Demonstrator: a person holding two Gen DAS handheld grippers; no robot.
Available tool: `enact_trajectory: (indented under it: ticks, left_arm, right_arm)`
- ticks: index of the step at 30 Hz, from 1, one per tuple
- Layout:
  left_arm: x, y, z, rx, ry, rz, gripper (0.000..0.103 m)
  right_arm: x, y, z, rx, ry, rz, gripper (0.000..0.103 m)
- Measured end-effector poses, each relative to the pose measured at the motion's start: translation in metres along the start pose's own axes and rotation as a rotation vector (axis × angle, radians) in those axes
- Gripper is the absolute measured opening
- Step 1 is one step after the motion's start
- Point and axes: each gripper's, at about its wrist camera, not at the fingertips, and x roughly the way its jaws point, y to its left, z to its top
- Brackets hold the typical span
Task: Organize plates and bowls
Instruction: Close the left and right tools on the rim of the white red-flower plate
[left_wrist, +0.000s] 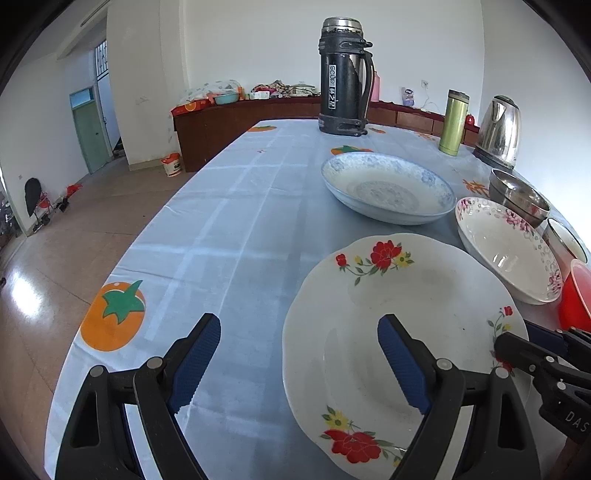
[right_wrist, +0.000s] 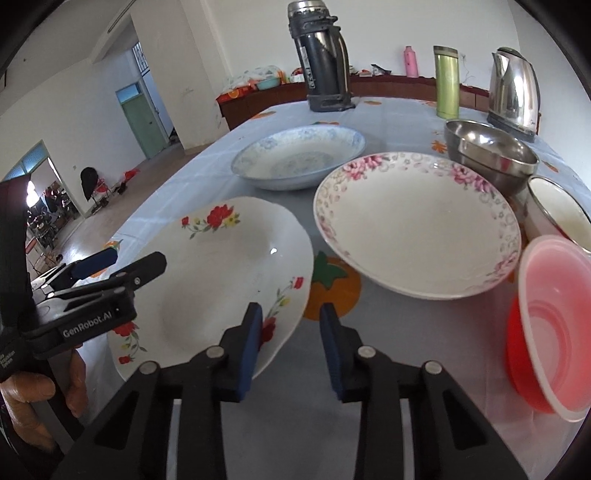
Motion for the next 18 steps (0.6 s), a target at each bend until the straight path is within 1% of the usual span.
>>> enact_trajectory:
  ticks: [4, 6, 7, 8, 9, 10, 11, 13, 15, 18]
  left_arm:
    - [0.003, 0.003, 0.0, -0.016, 0.015, -0.021, 0.088]
    - [0.004, 0.004, -0.001, -0.032, 0.018, -0.038, 0.084]
    - [0.005, 0.004, -0.001, -0.034, 0.025, -0.042, 0.079]
    - [0.006, 0.004, -0.001, -0.032, 0.029, -0.044, 0.071]
    - [0.007, 0.003, -0.001, -0.03, 0.037, -0.048, 0.066]
    - [0.007, 0.002, -0.001, -0.029, 0.042, -0.054, 0.055]
    - [0.008, 0.002, -0.001, -0.028, 0.05, -0.064, 0.048]
    - [0.011, -0.001, -0.002, -0.025, 0.071, -0.089, 0.046]
    - [0.01, -0.003, -0.003, -0.017, 0.071, -0.073, 0.045]
    - [0.009, -0.003, -0.003, -0.025, 0.068, -0.06, 0.041]
  right_arm:
    - [0.006, 0.001, 0.0, 0.001, 0.021, 0.011, 0.032]
    - [0.008, 0.002, 0.001, -0.001, 0.027, 0.018, 0.03]
    - [0.009, 0.002, 0.001, -0.003, 0.029, 0.022, 0.027]
    - [0.01, 0.003, 0.002, -0.009, 0.032, 0.027, 0.024]
    - [0.011, 0.005, 0.002, -0.015, 0.034, 0.022, 0.024]
    - [0.012, 0.005, 0.002, -0.015, 0.035, 0.021, 0.024]
    - [0.012, 0.005, 0.003, -0.012, 0.036, 0.024, 0.024]
    - [0.014, 0.004, 0.003, -0.011, 0.04, 0.032, 0.024]
    - [0.014, 0.006, 0.003, -0.014, 0.043, 0.03, 0.024]
    - [0.015, 0.006, 0.003, -0.018, 0.043, 0.025, 0.024]
